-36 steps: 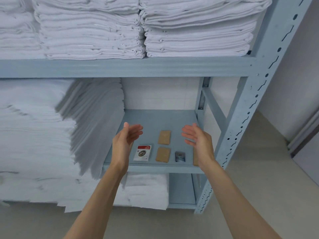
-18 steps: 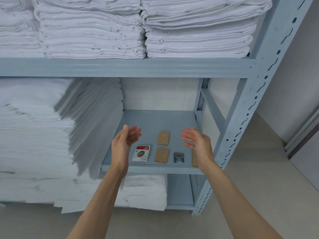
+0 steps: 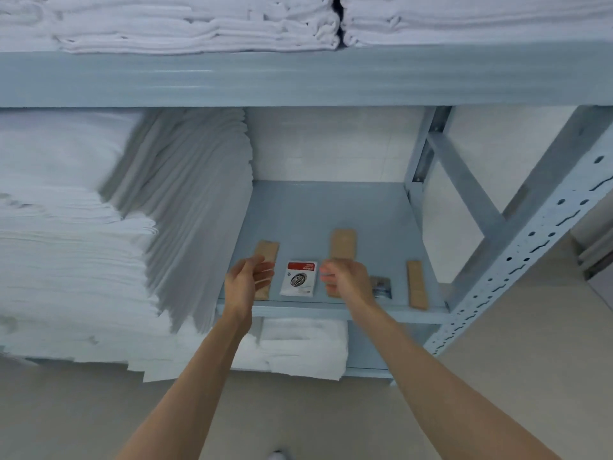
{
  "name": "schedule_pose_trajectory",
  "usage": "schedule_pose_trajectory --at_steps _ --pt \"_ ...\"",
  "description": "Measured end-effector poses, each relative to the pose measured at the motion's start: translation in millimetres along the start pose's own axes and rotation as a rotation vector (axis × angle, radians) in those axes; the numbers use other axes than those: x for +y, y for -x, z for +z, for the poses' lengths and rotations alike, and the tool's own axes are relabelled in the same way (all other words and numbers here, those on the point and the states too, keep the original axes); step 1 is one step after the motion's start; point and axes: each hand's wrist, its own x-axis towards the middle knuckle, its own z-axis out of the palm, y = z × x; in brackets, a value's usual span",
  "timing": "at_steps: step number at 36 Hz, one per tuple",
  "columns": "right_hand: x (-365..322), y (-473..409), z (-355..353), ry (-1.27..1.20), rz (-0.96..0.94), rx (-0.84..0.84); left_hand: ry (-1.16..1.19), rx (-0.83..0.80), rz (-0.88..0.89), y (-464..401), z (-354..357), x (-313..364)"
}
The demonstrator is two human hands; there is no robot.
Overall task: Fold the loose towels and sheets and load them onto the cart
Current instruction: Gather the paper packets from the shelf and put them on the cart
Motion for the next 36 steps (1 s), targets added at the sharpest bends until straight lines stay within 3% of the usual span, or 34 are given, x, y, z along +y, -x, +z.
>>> schedule_pose_trajectory --at_steps 10,15,25,31,36 --pt "74.3 -95.8 79.4 0.359 0.164 0.048 -0.458 0.024 -0.12 -126.2 -36.9 -62.7" --pt "95.6 -129.6 99.7 0.619 0.124 0.085 -0.606 -0.045 -0.147 -170.9 -32.5 -96.1" --pt "126.4 -170.0 128.9 0.967 0.066 0.328 -1.149 -0.038 -0.102 -215.4 -16.6 -151.4" --pt "140.7 -178.1 128.8 0.982 0.111 0.326 -1.137 -0.004 -0.014 -221.0 -13.5 -162.3" --pt "147.5 -182.2 124.7 0.879 0.171 0.313 -1.002 -0.042 -0.179 -221.1 -9.7 -161.0"
